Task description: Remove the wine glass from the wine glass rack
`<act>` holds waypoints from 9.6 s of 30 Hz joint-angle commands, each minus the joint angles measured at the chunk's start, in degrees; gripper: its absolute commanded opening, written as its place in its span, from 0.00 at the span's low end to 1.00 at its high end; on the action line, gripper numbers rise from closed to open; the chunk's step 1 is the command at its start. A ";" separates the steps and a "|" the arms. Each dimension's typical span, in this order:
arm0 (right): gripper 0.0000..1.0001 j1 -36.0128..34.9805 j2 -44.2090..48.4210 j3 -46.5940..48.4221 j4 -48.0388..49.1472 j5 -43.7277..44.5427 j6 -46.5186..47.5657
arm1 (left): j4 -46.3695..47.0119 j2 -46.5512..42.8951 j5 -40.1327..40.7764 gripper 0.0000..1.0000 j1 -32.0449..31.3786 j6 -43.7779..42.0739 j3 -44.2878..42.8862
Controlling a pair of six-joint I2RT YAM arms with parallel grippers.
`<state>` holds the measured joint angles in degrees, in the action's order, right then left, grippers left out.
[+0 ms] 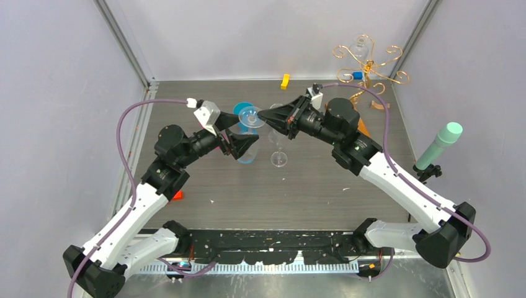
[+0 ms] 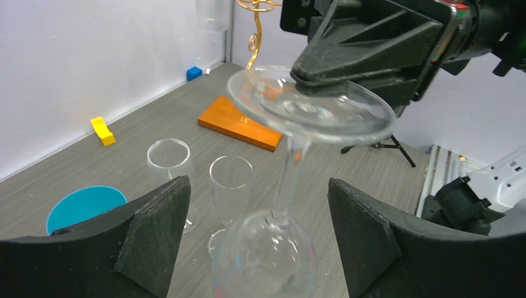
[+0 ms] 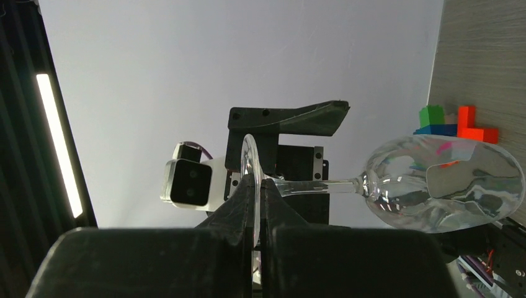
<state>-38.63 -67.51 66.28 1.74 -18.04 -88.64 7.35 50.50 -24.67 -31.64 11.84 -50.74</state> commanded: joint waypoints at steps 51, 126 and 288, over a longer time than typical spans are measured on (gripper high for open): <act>0.80 -9.56 2.10 -6.26 3.96 14.05 14.73 | 5.76 -5.17 38.41 0.00 0.17 25.79 -1.75; 0.00 -17.22 -5.09 0.98 13.75 22.61 35.21 | -3.44 -18.99 35.97 0.82 0.17 44.38 5.18; 0.11 48.61 -47.65 61.29 -28.19 8.09 35.22 | -34.70 -28.62 51.75 1.00 0.17 18.70 3.63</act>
<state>9.87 -117.05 128.27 -28.34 -12.69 -55.92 -30.20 21.98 25.93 -31.38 31.05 -47.31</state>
